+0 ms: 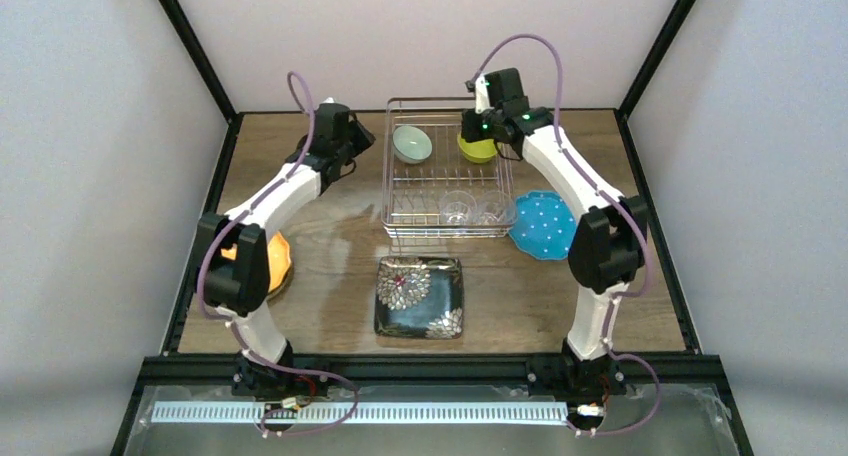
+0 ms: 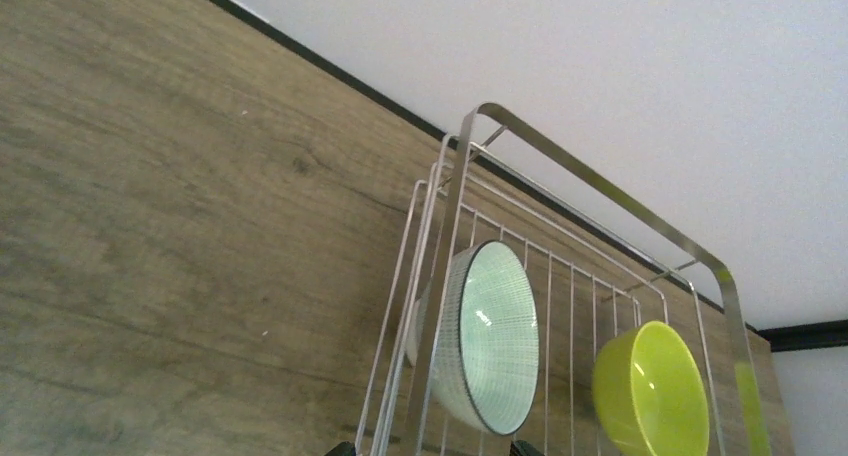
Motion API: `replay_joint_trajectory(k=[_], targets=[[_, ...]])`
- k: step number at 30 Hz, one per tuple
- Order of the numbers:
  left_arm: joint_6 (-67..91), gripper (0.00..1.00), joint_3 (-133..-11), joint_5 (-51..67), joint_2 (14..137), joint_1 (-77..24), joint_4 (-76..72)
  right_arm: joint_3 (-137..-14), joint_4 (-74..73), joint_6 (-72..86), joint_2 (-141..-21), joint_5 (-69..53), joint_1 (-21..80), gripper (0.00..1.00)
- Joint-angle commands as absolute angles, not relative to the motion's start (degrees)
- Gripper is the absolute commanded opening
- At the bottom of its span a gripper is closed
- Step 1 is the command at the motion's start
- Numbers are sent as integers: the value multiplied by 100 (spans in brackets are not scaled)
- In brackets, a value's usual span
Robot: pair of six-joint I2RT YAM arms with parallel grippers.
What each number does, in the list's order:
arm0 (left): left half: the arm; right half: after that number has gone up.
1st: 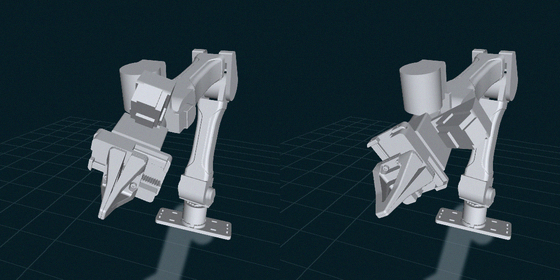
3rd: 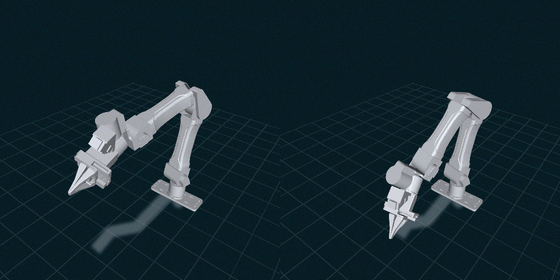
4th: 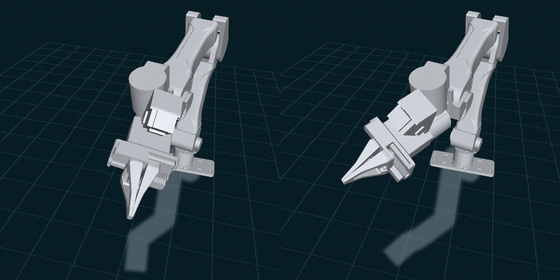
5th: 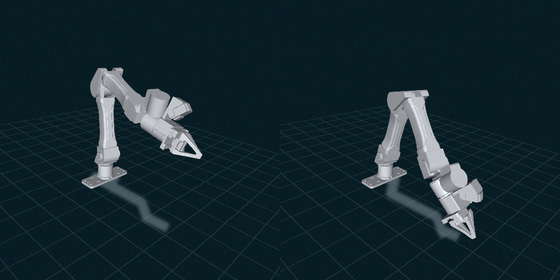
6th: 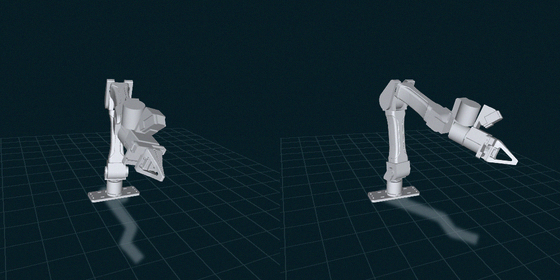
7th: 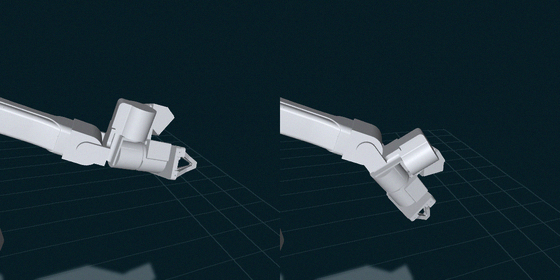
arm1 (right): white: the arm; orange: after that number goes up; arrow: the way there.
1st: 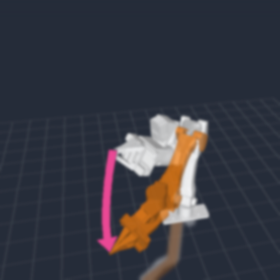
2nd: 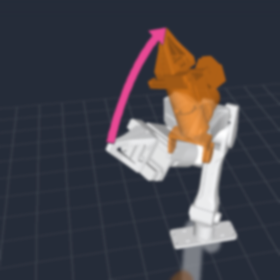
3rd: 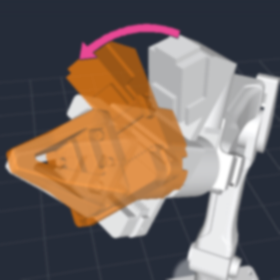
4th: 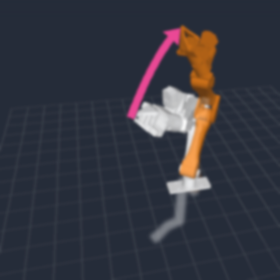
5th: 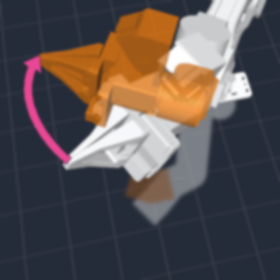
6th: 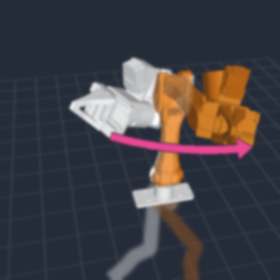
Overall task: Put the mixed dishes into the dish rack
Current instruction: Grab the bowl from the dish rack.
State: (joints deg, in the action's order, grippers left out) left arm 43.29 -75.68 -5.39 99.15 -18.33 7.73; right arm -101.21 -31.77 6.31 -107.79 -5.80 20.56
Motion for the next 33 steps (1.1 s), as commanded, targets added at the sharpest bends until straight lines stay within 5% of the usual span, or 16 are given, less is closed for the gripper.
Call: replay_joint_trajectory(k=[1, 33], targets=[[4254, 90, -7975, -321, 10251, -1844, 687, -10536, -3606, 417, -11298, 41, 2205, 70], [4503, 90, -8186, 233, 10860, -1837, 248, -11715, -3874, 28, -13098, 1230, 2386, 69]])
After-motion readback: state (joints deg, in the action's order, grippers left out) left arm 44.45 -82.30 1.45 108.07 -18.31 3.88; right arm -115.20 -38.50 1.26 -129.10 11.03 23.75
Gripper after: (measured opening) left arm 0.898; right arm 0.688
